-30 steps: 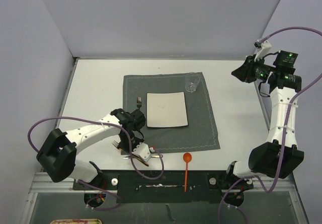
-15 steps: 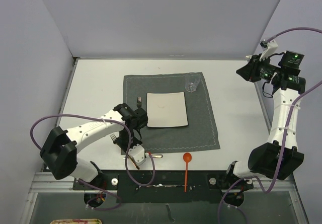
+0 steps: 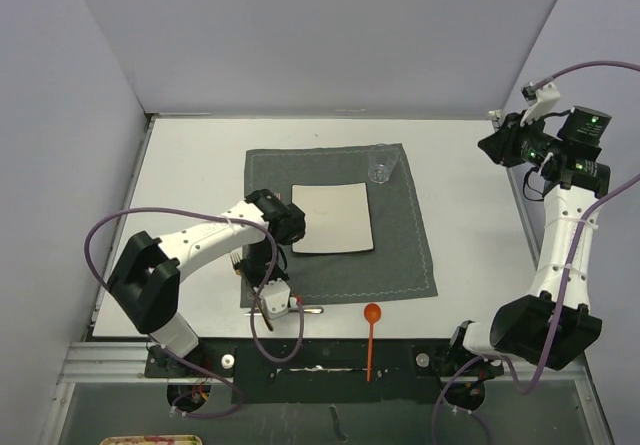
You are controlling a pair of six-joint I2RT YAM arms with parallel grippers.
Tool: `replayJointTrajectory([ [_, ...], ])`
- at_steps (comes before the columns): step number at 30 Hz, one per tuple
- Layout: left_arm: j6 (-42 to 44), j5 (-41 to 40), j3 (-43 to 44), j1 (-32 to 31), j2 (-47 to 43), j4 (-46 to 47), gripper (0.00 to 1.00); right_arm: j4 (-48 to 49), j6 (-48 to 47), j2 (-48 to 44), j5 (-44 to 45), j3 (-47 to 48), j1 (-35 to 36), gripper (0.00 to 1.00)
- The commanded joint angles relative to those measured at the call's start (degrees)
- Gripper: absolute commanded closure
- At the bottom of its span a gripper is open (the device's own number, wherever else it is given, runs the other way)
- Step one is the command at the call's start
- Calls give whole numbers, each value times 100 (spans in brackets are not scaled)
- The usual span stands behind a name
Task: Set the dinner table for one person
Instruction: Pick up the fork at the center of the board, then place the fork on the napkin.
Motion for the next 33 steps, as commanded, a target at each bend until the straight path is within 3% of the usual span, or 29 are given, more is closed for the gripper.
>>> replayJointTrajectory([
  [1, 761, -151, 529, 233, 418, -645, 100, 311, -125, -150, 77, -142, -219, 87],
  [10, 1350, -348, 973, 644, 1046, -386, 100, 418, -218, 122, -101, -365, -548, 88],
  [17, 1755, -660, 828, 726, 1248, 5, 100, 408, -276, 224, -339, -529, -718, 89],
  [33, 3523, -1671, 1011, 1410, 1847, 1012, 100, 856, -102, 352, -594, -1243, -982, 90],
])
